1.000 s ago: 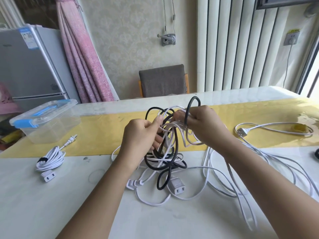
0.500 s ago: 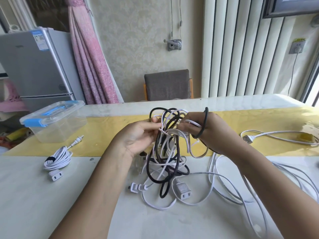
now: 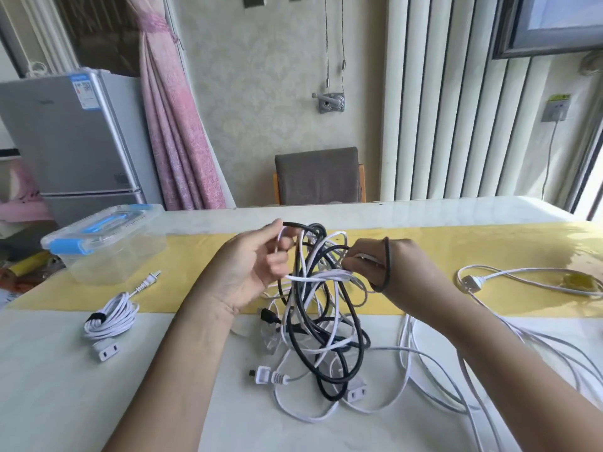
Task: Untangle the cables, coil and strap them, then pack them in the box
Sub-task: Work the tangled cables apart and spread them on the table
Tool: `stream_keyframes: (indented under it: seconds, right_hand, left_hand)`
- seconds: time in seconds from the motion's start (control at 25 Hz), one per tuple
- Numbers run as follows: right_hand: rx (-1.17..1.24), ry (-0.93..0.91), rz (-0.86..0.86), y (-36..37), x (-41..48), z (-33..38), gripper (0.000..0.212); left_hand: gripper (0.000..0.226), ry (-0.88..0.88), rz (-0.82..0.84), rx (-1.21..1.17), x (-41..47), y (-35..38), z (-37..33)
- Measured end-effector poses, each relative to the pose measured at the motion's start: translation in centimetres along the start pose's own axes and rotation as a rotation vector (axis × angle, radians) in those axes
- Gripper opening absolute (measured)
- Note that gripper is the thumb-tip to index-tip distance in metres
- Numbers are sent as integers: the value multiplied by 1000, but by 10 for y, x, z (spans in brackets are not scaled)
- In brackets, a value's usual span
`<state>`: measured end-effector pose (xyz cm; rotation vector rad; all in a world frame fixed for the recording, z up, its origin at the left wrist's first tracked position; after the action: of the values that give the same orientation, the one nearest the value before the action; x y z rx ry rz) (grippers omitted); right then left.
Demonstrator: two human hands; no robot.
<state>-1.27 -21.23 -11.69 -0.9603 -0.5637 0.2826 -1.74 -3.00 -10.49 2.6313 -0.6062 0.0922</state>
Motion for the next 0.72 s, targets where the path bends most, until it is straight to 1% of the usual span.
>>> stream_keyframes:
  seconds: [0.08,0.12,0.16,0.2,0.24,0.28,0.32,0.36,0.4,0.44,0.48,0.52,0.56,0.6,0.64,0.68,0.72]
  right_hand:
    - [36,23,-37,-5,1,2,22]
    - [70,21,-61,-8,1,3,24]
    - [75,6,-81,-10,1,5,23]
    - [57,-24,-122,-11,0,9,21]
    - [-17,-57,-185,-13,-3,15,21]
    - [-120,-105,-253,-12,-6,19,24]
    - [-217,-140,-292,-10,-8,24,29]
    - [-268,-175,-311,-5,-9,24,32]
    - [-272,-178,-296,1,-9,24,33]
    - [-219,-188,-278,6,-7,22,30]
    - [-130,-183,-231,7,-6,24,21]
    - [8,-198,-175,8,-5,21,12]
    - [106,-210,-138,7,-4,24,31]
    - [149,-238,-124,9,-7,30,45]
    - [119,-226,-92,12,-9,36,42]
    - [95,-222,-89,18,-8,38,31]
    - [82,-166,-81,23,-9,42,24]
  left_hand:
    - [9,264,-9,34,0,0,-11]
    - [11,375,16,22,-2,2,-17]
    - [16,430,56,-26,-4,2,-21]
    - [22,408,129,-110,-2,0,-22]
    - [27,295,245,-217,0,1,-21]
    - [32,120,387,-322,0,4,-16]
    - [36,-62,483,-384,-2,6,-11]
    - [36,-189,453,-336,-4,0,-5]
    - [33,-256,364,-225,-4,-7,0]
    - [28,-270,260,-113,-6,-15,2]
    - [23,-214,153,-27,-8,-20,0]
    - [21,-128,84,39,-11,-20,-5]
    - [18,-39,55,67,-13,-19,-10]
    - [13,36,59,69,-12,-18,-13]
    - [12,89,73,59,-11,-18,-14]
    - [15,135,87,43,-9,-19,-14]
    - [20,192,97,4,-7,-20,-14]
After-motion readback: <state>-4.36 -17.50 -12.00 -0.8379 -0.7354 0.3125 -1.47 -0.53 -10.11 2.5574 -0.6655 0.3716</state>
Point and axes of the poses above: each hand's wrist, its own x-axis towards the middle knuckle, its own y-axis out of the palm, z = x × y, the point moved 5 cm from there along x, towards the middle knuckle, and after that the axes turned 13 degrees about z, right-handed, at the moved point
